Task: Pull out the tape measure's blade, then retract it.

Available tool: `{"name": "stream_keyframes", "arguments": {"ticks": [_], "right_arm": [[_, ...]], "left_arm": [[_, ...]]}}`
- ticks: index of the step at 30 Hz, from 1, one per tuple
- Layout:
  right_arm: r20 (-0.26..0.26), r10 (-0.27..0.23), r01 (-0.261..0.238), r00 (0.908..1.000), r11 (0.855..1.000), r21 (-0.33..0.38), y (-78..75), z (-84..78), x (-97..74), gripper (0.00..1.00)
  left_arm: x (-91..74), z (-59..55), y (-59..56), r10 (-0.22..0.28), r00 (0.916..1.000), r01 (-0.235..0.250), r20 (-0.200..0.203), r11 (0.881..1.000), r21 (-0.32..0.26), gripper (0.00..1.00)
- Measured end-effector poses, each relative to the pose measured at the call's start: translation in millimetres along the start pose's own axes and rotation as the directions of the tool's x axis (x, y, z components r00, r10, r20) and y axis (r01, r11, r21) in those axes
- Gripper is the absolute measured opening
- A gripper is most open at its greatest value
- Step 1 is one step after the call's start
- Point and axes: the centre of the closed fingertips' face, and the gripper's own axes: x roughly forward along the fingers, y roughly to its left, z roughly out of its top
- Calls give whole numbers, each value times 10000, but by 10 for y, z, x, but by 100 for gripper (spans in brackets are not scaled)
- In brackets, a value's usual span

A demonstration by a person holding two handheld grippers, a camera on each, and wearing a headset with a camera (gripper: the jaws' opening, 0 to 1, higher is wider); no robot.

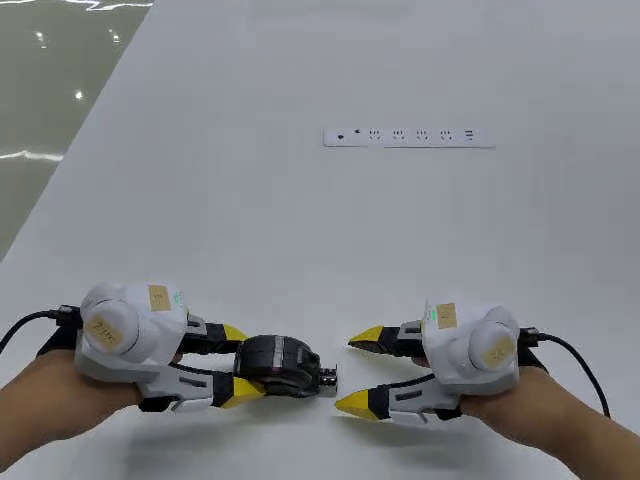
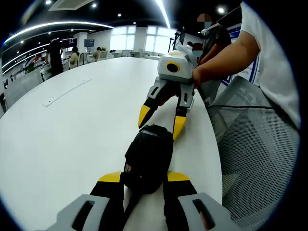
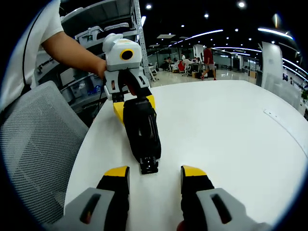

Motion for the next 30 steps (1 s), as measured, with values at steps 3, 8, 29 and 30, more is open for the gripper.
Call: {"name": "stream_keyframes", "arguments": {"ticks": [3, 8, 29, 30], "right_arm": [[37, 57, -57, 10000, 9999, -116, 1, 12, 35, 39], [142, 212, -210, 9997, 9997, -137, 22, 14, 76, 33], [327, 603, -588, 9976, 9972, -454, 74, 27, 181, 18], [321, 621, -605, 9976, 9970, -487, 78, 27, 185, 17]], "left_arm": [[0, 1, -3, -11, 10000, 11, -26, 10000, 8, 29], [1, 1, -10, -18, 10000, 19, -53, 10000, 74, 29], [1, -2, -13, -43, 9999, 44, -103, 9999, 117, 29], [2, -1, -13, -47, 9999, 48, -103, 9999, 112, 29]]}}
